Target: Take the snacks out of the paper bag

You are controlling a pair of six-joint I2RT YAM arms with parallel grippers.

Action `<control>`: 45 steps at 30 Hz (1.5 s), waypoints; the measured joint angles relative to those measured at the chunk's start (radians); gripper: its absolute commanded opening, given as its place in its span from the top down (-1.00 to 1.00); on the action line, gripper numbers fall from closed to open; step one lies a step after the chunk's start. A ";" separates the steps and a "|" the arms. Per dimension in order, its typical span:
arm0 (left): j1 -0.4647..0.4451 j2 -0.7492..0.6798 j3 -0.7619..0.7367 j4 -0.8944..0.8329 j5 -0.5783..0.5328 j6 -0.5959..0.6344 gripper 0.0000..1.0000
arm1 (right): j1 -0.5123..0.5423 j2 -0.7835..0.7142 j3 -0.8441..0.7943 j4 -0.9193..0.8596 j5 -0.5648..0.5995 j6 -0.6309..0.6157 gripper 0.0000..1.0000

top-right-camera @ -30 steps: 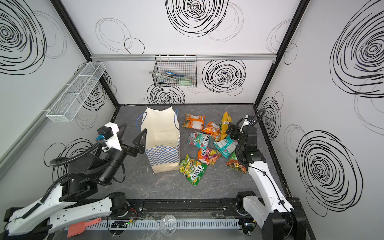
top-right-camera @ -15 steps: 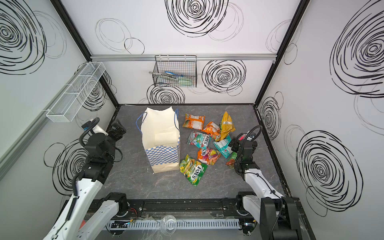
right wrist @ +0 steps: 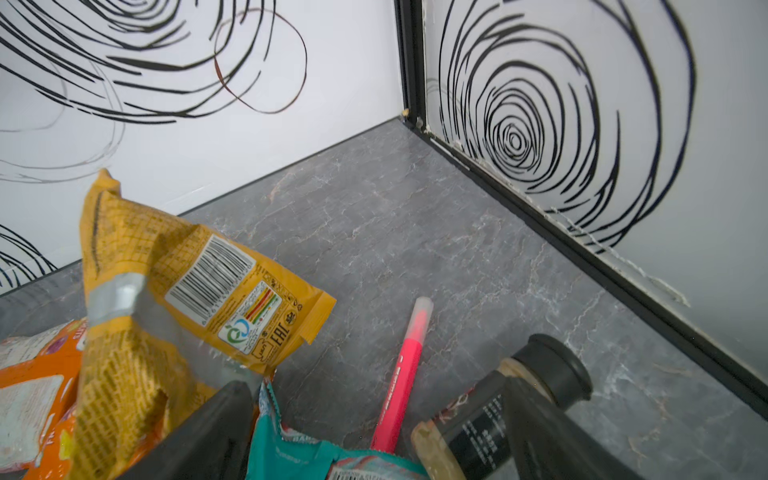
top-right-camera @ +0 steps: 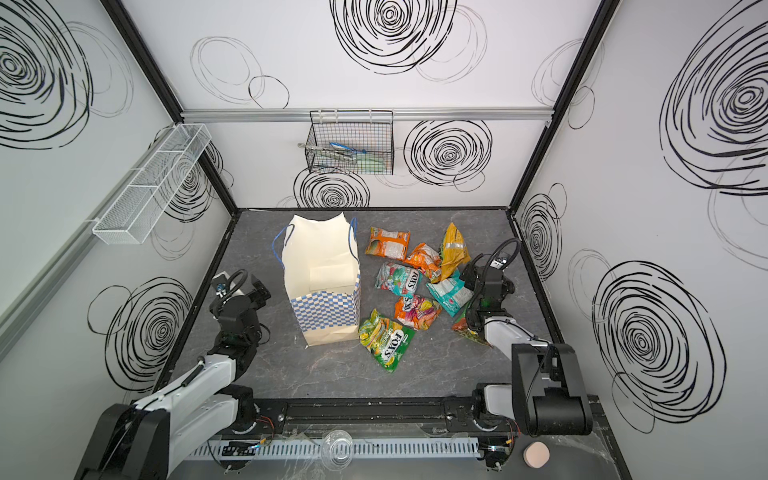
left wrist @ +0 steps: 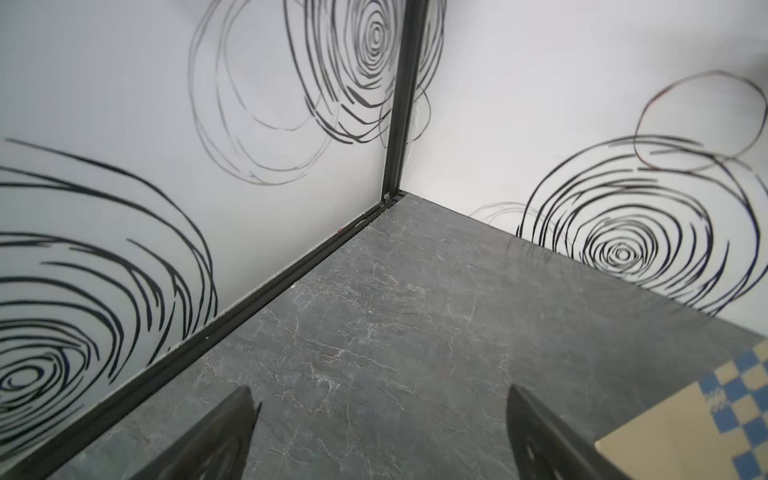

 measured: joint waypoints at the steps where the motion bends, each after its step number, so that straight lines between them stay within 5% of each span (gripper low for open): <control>1: -0.006 0.032 -0.019 0.069 0.017 0.029 -0.92 | -0.007 -0.006 -0.014 0.027 -0.013 -0.011 -0.95; 8: 0.097 0.325 -0.122 0.503 0.253 0.075 -0.92 | -0.020 -0.019 -0.045 0.101 -0.075 -0.080 -0.95; 17: 0.114 0.431 -0.102 0.684 0.451 0.106 -0.92 | 0.017 0.053 -0.190 0.313 -0.107 -0.172 -0.95; 22: 0.109 0.449 -0.096 0.688 0.478 0.117 -0.92 | 0.003 0.140 -0.262 0.477 -0.160 -0.205 -0.95; 45: 0.075 0.449 -0.003 0.576 0.511 0.173 -0.93 | -0.021 0.179 -0.174 0.463 -0.189 -0.193 -0.95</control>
